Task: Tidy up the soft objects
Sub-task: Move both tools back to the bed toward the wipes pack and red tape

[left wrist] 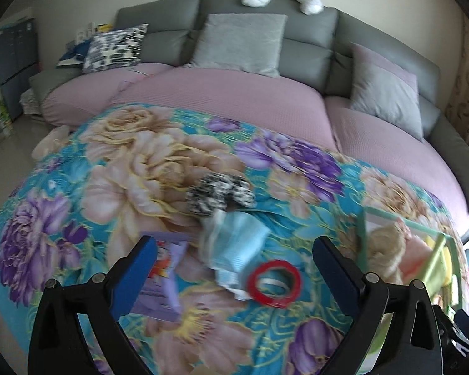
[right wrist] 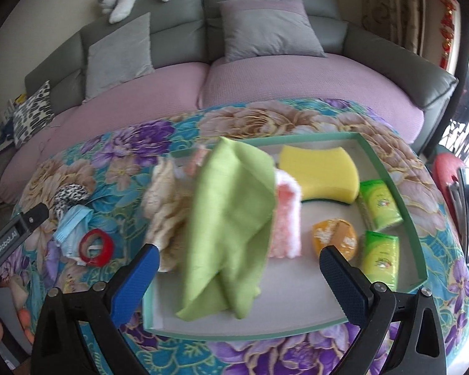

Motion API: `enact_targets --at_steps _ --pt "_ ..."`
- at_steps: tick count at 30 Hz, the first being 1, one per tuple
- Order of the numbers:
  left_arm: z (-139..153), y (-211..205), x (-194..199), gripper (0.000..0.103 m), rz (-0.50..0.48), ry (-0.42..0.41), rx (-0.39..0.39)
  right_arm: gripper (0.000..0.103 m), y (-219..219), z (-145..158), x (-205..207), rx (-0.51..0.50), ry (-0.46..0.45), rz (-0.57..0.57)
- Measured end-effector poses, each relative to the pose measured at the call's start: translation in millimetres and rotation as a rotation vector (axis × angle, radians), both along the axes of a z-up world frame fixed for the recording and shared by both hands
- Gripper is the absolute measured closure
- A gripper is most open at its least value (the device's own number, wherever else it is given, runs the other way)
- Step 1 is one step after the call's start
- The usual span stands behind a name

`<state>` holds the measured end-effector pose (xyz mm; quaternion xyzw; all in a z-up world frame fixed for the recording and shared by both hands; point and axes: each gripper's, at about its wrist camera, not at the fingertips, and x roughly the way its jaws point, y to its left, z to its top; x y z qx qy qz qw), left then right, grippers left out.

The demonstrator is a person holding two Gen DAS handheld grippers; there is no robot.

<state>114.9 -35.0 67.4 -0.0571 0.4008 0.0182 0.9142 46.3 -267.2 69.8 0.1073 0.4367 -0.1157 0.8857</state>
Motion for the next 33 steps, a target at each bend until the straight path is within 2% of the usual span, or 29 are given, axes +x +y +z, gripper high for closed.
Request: enact_targets --at_steps 4,11,21,27,33 --pt "4.2 18.6 -1.8 0.003 0.057 -0.023 0.015 0.000 20.7 3.9 4.7 0.005 -0.014 0.055" --pt "4.1 43.4 -3.2 0.003 0.097 -0.027 0.023 0.000 59.9 1.7 12.9 -0.032 -0.020 0.162" --pt "0.8 84.0 -9.1 0.003 0.166 -0.035 0.069 0.000 101.5 -8.8 28.4 0.029 -0.024 0.262" --pt "-8.1 104.8 -9.0 0.003 0.188 -0.006 0.036 0.000 122.8 -20.8 40.7 0.065 -0.016 0.323" --pt "-30.6 101.3 0.5 0.003 0.139 0.061 0.013 0.000 132.0 -39.5 56.8 0.077 0.028 0.325"
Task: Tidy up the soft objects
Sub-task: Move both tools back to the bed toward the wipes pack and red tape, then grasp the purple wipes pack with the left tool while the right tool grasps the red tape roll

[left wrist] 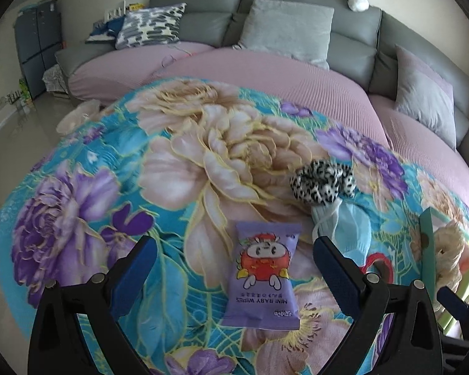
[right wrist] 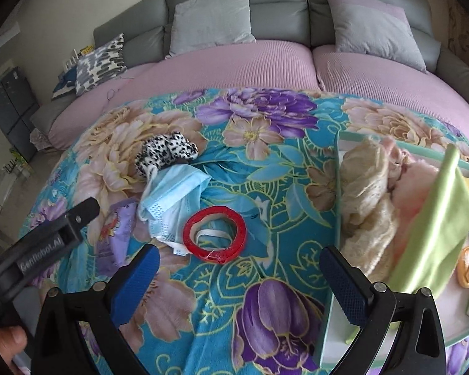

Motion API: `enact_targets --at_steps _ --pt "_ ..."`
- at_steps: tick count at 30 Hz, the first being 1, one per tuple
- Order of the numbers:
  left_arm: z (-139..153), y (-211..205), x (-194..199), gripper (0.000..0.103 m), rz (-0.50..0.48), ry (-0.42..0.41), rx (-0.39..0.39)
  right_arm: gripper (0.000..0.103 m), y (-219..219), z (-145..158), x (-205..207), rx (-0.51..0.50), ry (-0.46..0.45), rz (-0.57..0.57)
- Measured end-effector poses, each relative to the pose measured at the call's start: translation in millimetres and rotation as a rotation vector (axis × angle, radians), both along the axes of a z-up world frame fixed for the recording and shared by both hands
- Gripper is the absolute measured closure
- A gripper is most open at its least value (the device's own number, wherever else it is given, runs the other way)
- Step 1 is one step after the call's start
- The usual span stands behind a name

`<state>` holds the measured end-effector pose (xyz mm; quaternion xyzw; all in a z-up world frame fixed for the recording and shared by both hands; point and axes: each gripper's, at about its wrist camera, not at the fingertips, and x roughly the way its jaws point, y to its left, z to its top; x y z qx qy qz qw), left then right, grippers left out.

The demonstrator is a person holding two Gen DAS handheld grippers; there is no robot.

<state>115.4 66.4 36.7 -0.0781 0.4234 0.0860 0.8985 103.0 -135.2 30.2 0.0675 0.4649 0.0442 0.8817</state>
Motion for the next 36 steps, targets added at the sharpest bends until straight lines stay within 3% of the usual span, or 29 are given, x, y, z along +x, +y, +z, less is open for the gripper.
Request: enact_targets --at_steps 6,10,23,34,36 --pt "-20.5 -4.9 7.8 0.003 -0.008 0.057 -0.009 0.002 3.5 -13.2 11.2 0.005 0.040 0.006" --pt "-33.3 -4.7 12.7 0.003 -0.010 0.110 -0.039 0.009 10.2 -19.9 17.3 -0.016 0.053 0.022" --pt "-49.9 -7.0 19.1 0.006 -0.010 0.164 -0.025 0.019 21.2 -36.5 25.2 -0.040 0.092 0.054" --pt "-54.3 -10.4 19.1 0.036 -0.026 0.180 -0.019 0.035 24.6 -37.6 25.0 -0.032 0.088 0.078" --pt "-54.6 -11.2 19.5 0.052 -0.030 0.181 -0.013 0.041 25.6 -37.2 24.6 -0.027 0.085 0.087"
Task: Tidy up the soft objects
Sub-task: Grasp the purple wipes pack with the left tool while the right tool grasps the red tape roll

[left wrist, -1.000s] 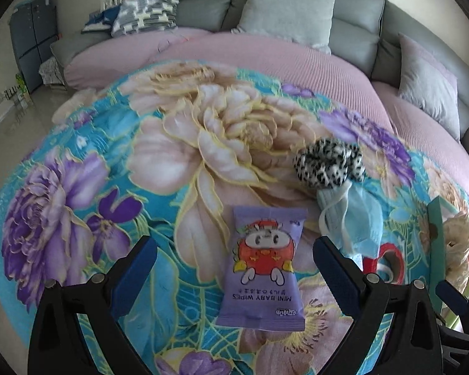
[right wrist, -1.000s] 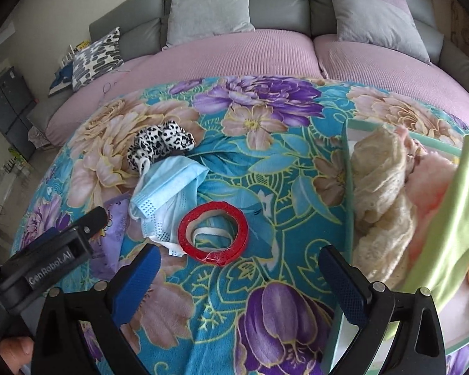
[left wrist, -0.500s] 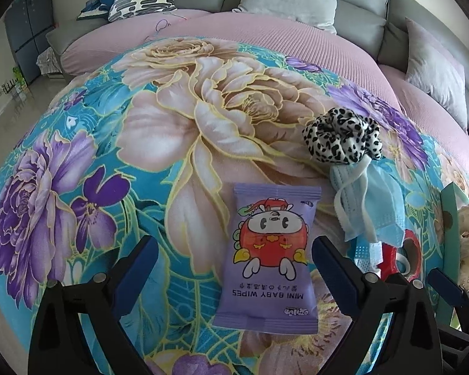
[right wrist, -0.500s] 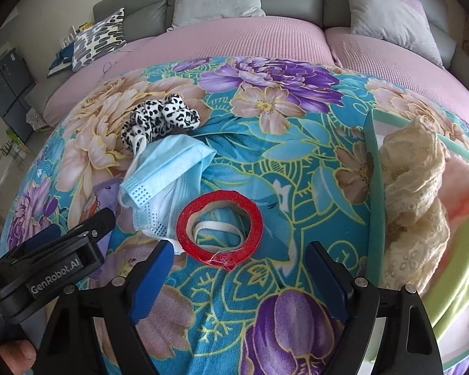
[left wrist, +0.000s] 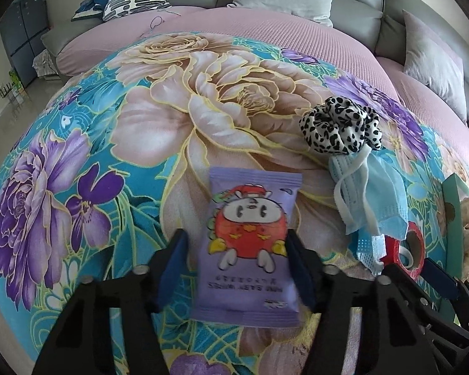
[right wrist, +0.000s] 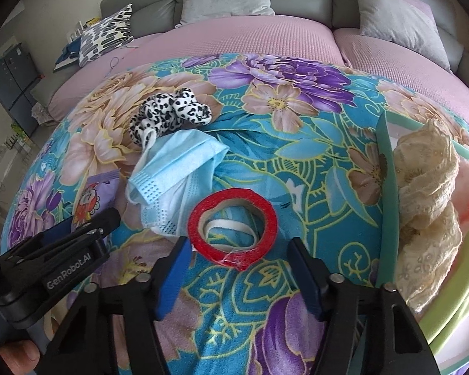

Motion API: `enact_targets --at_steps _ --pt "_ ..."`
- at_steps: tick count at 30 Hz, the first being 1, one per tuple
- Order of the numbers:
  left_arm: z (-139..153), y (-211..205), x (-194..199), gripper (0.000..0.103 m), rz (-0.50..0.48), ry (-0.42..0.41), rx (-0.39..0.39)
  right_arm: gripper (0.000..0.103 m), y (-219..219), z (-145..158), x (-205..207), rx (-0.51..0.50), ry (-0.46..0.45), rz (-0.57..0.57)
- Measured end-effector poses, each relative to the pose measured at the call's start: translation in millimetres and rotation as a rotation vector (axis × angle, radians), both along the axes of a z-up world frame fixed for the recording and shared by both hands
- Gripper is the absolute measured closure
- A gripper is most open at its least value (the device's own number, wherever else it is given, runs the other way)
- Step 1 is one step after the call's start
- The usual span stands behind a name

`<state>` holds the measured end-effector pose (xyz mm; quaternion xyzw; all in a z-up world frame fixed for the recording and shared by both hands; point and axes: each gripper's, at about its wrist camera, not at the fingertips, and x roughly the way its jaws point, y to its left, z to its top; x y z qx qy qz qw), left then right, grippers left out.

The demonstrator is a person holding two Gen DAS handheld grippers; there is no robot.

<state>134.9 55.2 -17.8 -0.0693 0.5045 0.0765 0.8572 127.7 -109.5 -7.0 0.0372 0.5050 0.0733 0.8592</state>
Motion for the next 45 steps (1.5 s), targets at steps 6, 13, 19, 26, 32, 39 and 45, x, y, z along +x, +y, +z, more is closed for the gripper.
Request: enact_targets --at_steps 6,13,19,26,32,39,45 --pt "2.1 -0.1 -1.2 0.053 -0.010 -0.010 -0.007 0.047 0.8 0.7 -0.4 0.008 0.001 0.010" --pt "5.4 -2.4 -1.2 0.053 -0.023 -0.019 -0.004 0.048 0.2 3.0 -0.4 0.016 -0.005 0.008" --pt "14.0 -1.0 -3.4 0.053 -0.020 -0.043 0.005 0.048 -2.4 7.8 -2.0 0.025 -0.017 -0.002" --pt "25.7 -2.6 -6.5 0.053 -0.021 -0.073 0.024 0.049 -9.1 17.3 -5.9 0.043 -0.041 -0.015" --pt "45.0 -4.5 -12.2 0.053 -0.021 -0.123 0.044 0.050 -17.4 30.4 -12.4 0.053 -0.079 -0.031" --pt "54.5 -13.2 -14.2 0.053 -0.044 -0.147 0.051 0.050 -21.5 33.4 -14.8 0.058 -0.076 -0.035" --pt "56.2 -13.8 -15.4 0.053 -0.046 -0.150 0.051 0.058 -30.6 46.1 -23.5 0.073 -0.118 -0.051"
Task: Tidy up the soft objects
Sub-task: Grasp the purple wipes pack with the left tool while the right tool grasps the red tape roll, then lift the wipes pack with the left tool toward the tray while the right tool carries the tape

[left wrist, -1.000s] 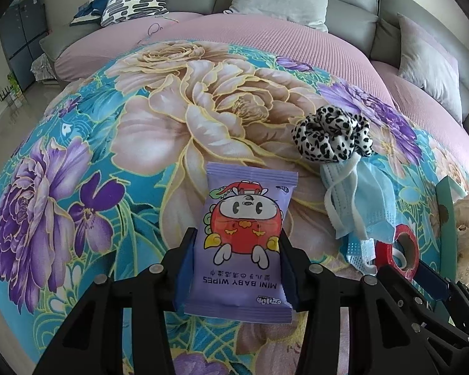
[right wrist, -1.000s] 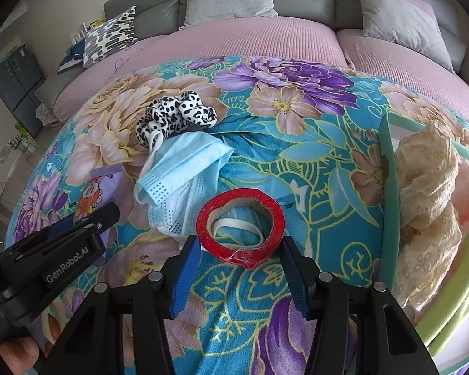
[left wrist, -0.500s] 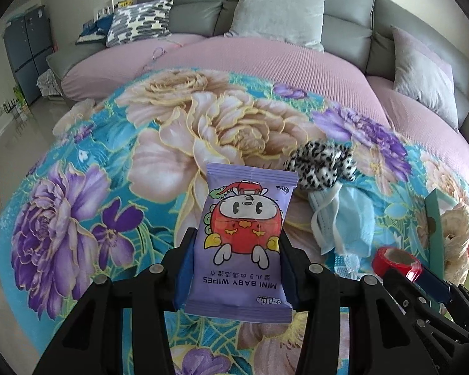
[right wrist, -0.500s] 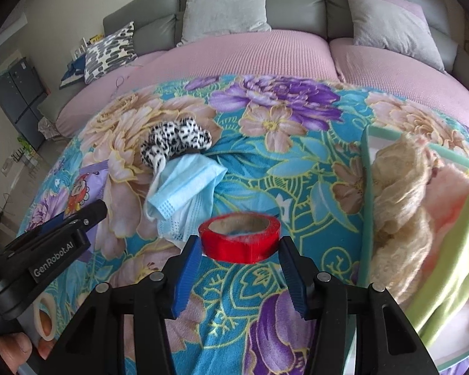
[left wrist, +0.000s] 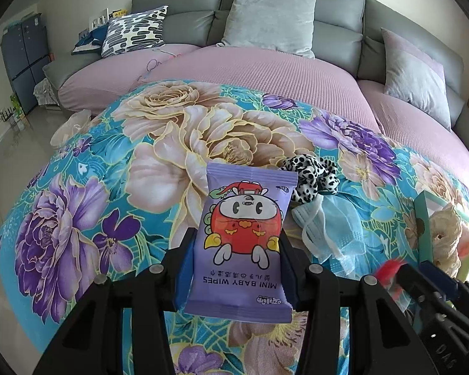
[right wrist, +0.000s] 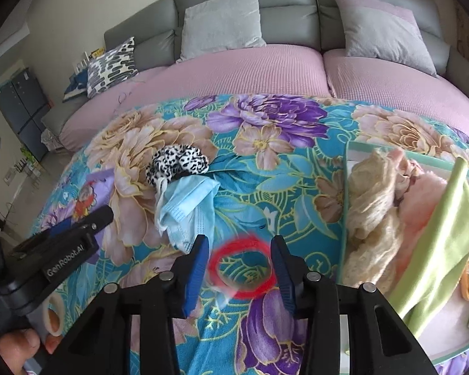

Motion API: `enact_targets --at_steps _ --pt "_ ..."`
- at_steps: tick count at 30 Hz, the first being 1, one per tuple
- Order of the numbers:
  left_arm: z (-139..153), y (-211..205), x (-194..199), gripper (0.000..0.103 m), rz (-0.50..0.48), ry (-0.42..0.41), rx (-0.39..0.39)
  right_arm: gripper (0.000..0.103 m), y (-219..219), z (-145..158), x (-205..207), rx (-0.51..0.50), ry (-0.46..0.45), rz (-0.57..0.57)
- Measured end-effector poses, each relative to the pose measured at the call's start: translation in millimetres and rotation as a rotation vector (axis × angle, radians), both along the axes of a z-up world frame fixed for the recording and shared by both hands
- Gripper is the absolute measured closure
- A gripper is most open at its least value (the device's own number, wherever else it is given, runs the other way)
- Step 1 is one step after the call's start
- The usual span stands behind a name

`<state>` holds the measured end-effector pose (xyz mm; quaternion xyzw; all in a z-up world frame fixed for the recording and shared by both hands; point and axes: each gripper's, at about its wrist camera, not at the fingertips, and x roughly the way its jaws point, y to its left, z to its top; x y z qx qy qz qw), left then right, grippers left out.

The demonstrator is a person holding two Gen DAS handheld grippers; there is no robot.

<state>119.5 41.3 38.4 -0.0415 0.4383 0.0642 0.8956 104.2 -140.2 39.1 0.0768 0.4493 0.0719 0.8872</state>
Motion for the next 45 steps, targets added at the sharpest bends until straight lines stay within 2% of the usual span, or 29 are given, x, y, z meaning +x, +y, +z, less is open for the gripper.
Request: enact_targets --at_steps 6,12,16,21,28,45 --pt "-3.0 -0.2 0.7 0.053 -0.005 0.009 -0.003 0.058 -3.1 -14.2 5.8 -0.021 0.075 -0.003" --pt "-6.8 0.9 1.7 0.053 -0.007 0.024 -0.008 0.057 -1.0 -22.5 5.8 -0.026 0.094 0.007" --pt "-7.9 2.3 1.9 0.053 -0.004 0.030 -0.010 0.047 3.2 -25.5 7.3 -0.034 0.103 0.018" --pt "-10.5 3.0 3.0 0.053 -0.005 0.041 -0.013 0.046 9.4 -29.5 8.9 -0.049 0.119 0.039" --pt "-11.9 4.6 3.5 0.053 -0.003 0.045 -0.020 0.038 15.9 -35.3 9.8 -0.080 0.136 0.057" --pt "-14.8 3.8 4.8 0.053 -0.004 0.060 -0.023 0.038 16.4 -45.9 17.3 -0.109 0.152 0.045"
